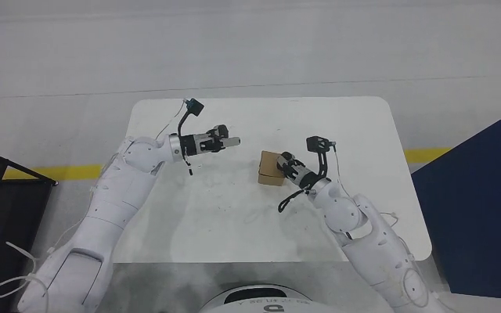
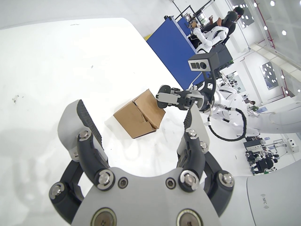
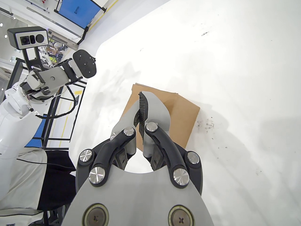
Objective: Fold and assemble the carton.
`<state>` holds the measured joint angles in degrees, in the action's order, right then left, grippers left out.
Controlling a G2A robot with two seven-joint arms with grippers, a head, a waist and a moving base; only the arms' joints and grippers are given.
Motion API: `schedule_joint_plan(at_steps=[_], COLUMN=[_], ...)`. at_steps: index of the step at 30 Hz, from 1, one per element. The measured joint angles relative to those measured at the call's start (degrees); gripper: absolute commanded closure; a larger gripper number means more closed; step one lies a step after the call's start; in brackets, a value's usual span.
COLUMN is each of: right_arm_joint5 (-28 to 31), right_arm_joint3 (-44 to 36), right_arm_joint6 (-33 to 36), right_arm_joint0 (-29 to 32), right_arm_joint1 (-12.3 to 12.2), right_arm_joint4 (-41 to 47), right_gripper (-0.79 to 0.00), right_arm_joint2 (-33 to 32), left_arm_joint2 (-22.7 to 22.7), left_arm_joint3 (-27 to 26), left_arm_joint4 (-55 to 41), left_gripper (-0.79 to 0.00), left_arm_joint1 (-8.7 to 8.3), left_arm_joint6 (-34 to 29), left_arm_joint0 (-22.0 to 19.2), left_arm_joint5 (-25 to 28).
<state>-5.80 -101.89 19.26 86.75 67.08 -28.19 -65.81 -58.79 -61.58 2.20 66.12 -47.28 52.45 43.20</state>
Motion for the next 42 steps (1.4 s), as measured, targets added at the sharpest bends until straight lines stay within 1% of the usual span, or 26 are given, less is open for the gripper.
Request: schedule_joint_plan(at_steps=[9,12,15,17,19,20,24,29,31,35,42], right_arm_joint5=[-0.3,2.1,5.6,6.8,5.8,5.1,3.0,1.4,1.3,0.5,-0.8], right_arm_joint3=[0.3,-2.8,-6.0,-6.9,-6.4,-5.9,-2.6,0.5,0.8,0.2,2.8], right_arm_joint6=[0.4,1.1,4.7,9.1,12.8,13.5,12.9,9.8,10.0,13.4,9.4], right_arm_joint0=[-0.4,1.6,5.2,7.3,8.0,7.8,5.7,2.8,2.7,3.4,0.3], right_arm_joint1=[0.2,-0.1,-0.8,-1.4,-1.7,-1.7,-1.3,-0.8,-0.7,-1.0,-0.2], right_arm_joint4=[-1.4,-0.1,0.0,-1.1,-2.9,-3.8,-5.0,-3.0,-2.6,-3.6,-1.3], right_gripper=[0.0,0.0,0.0,0.0,0.0,0.0,0.0,0.0,0.0,0.0,0.0], right_arm_joint2=[0.5,-0.9,-2.5,-3.1,-3.3,-3.1,-1.4,-0.8,-0.8,-1.1,0.3], left_arm_joint2=[0.7,1.0,1.8,3.0,4.7,5.5,9.0,13.0,14.0,15.1,16.4], left_arm_joint3=[0.3,0.4,0.9,1.4,2.4,2.9,5.7,9.9,11.8,15.2,19.0], left_arm_joint4=[-0.2,-0.3,-0.5,-0.4,-0.4,-0.5,-1.2,-2.6,-3.1,-3.9,-5.1], left_gripper=[-0.785,-0.785,-0.785,-0.785,-0.785,-0.785,-0.785,-0.785,-0.785,-0.785,-0.785], left_arm_joint1=[0.1,0.15,0.49,0.96,1.63,1.99,3.75,6.01,6.73,7.74,9.1], left_arm_joint6=[0.5,0.2,-0.1,-0.6,-1.3,-1.5,-2.4,-3.3,-3.3,-3.4,-3.9], left_arm_joint0=[-0.2,-0.8,-2.1,-3.5,-5.4,-6.2,-10.1,-14.1,-15.2,-16.6,-18.0], left_arm_joint5=[-0.3,-1.0,-2.8,-4.3,-6.0,-6.6,-8.4,-7.9,-7.3,-6.1,-4.5])
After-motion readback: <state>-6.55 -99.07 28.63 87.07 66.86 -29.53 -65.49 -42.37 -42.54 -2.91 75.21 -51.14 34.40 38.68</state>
